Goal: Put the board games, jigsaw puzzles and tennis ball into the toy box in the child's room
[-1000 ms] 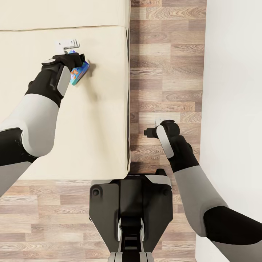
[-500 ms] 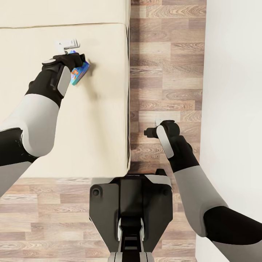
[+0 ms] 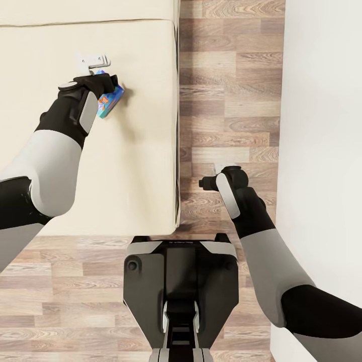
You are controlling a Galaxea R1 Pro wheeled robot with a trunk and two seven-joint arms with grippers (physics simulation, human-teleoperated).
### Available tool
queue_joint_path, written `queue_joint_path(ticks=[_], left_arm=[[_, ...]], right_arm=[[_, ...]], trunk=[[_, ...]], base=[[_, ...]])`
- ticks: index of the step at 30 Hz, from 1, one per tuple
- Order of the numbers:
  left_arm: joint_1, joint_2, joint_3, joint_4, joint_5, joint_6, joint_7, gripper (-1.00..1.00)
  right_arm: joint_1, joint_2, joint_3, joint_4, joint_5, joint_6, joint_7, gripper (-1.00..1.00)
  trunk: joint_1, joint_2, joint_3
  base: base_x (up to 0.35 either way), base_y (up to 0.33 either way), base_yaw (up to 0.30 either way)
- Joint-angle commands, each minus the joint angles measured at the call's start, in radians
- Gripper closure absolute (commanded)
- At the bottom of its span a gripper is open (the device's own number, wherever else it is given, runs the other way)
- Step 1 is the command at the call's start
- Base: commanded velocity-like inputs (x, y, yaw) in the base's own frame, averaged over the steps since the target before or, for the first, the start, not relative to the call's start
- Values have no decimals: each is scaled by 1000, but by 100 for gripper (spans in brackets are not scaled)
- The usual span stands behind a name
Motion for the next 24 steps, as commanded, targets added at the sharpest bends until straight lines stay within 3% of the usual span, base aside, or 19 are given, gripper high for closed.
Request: queue_joint_path(ticks=[1, 24], left_arm=[[0, -1, 7, 25, -10, 5, -1, -100], [0, -1, 7, 22, -10, 10, -1, -100]], right_arm=[[0, 0, 1, -1, -10, 3, -10, -100], [0, 0, -2, 0, -10, 5, -10, -100]], trunk=[[1, -1, -1], [1, -1, -1]], base=[[-7, 0, 0], [-60, 0, 0]])
